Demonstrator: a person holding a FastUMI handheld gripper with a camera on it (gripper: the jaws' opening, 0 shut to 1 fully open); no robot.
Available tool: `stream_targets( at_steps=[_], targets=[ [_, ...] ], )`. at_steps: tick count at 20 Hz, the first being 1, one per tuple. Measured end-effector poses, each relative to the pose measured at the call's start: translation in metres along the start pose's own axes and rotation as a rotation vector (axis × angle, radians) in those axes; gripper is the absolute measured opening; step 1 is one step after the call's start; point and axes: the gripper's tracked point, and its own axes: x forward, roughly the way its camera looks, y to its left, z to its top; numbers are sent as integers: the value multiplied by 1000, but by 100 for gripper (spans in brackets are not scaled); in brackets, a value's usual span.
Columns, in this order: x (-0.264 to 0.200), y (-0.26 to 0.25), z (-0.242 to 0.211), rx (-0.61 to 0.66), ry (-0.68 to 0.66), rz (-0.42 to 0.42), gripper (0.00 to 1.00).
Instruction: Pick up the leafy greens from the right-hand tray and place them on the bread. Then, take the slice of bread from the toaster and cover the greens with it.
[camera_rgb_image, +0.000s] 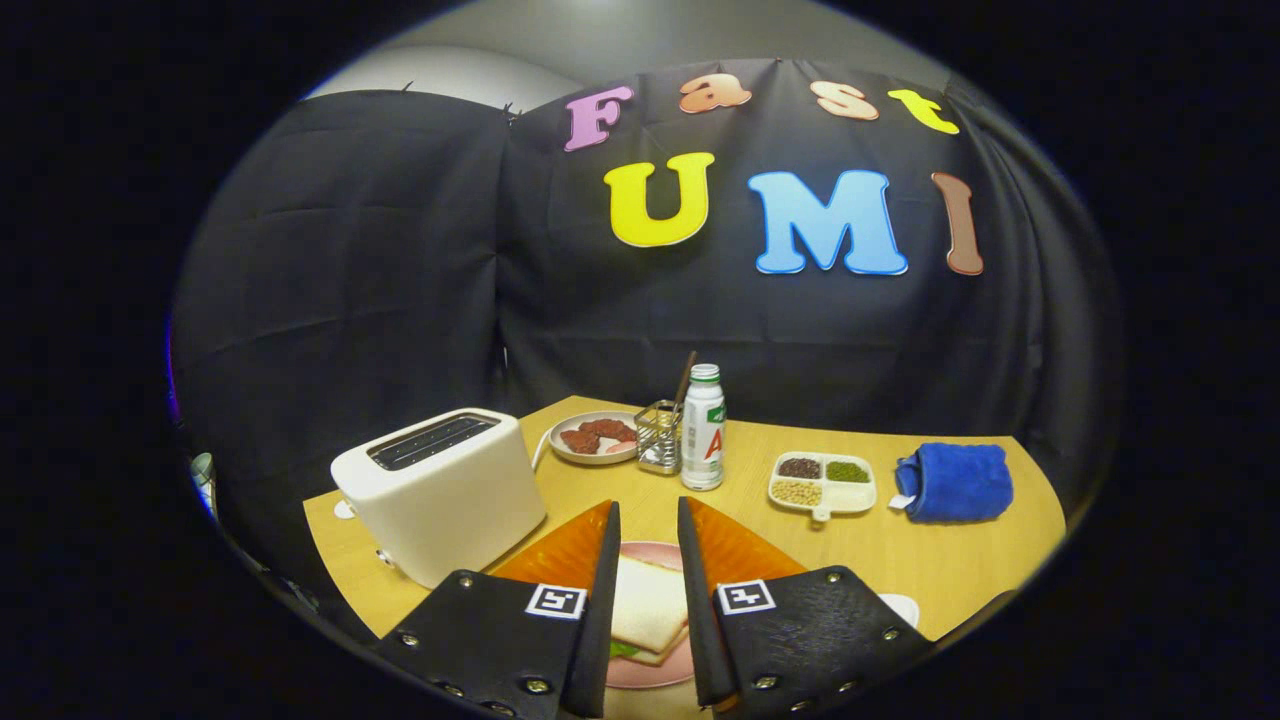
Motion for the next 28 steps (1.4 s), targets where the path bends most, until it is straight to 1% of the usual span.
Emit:
stream_targets(
  at_steps=[3,10,17,19,24,28],
  targets=[
    [-21,-48,20,-25,-45,-76,33],
    [-81,-154,41,-74,-115,-219,34],
    [-147,-262,41,-159,-168,-350,33],
    [-166,-294,35,-138,-169,-399,33],
    [-212,-370,10,-47,-187,-468,33],
    [-236,-427,-14,52,-223,-483,33]
  ],
)
